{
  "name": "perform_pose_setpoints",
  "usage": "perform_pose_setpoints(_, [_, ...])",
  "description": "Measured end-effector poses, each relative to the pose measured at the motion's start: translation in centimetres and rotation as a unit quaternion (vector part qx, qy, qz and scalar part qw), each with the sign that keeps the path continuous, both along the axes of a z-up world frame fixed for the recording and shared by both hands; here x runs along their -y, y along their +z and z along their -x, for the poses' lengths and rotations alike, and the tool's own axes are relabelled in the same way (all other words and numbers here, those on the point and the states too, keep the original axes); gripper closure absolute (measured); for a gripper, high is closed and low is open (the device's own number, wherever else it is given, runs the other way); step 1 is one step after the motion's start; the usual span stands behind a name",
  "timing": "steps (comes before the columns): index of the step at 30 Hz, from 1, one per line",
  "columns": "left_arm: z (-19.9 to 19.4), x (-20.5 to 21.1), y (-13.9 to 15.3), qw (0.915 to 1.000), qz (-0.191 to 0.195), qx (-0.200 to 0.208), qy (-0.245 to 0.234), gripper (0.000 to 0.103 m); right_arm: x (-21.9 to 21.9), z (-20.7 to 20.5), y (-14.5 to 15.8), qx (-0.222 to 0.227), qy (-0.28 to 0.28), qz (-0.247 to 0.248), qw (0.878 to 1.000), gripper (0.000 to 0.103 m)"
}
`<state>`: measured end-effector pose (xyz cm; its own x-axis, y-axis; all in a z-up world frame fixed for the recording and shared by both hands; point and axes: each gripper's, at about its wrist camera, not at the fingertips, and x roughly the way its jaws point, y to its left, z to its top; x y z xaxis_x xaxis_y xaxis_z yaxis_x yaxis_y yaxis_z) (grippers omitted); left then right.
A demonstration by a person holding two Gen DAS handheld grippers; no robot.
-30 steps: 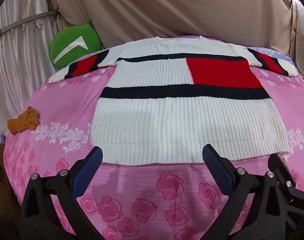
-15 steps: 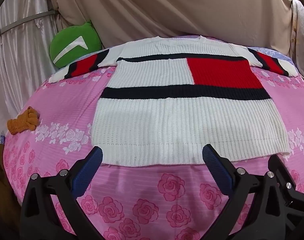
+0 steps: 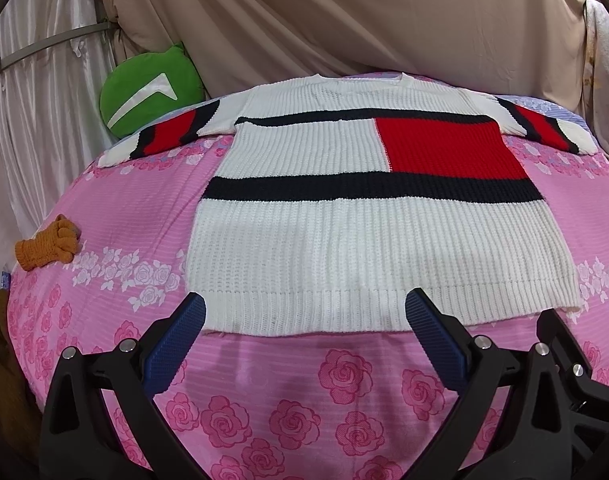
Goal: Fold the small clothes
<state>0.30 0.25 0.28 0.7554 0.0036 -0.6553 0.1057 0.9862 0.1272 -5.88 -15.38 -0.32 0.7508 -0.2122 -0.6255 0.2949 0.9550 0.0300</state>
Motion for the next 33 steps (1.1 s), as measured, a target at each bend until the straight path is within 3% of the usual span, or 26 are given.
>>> perform_pose_setpoints(33, [-0.8, -0.1, 0.0, 0.9999, -0.004, -0.003, 0.011, 0.006, 0.2, -1.3, -0.2, -0.003, 0.006, -0.005, 1.0, 0.005])
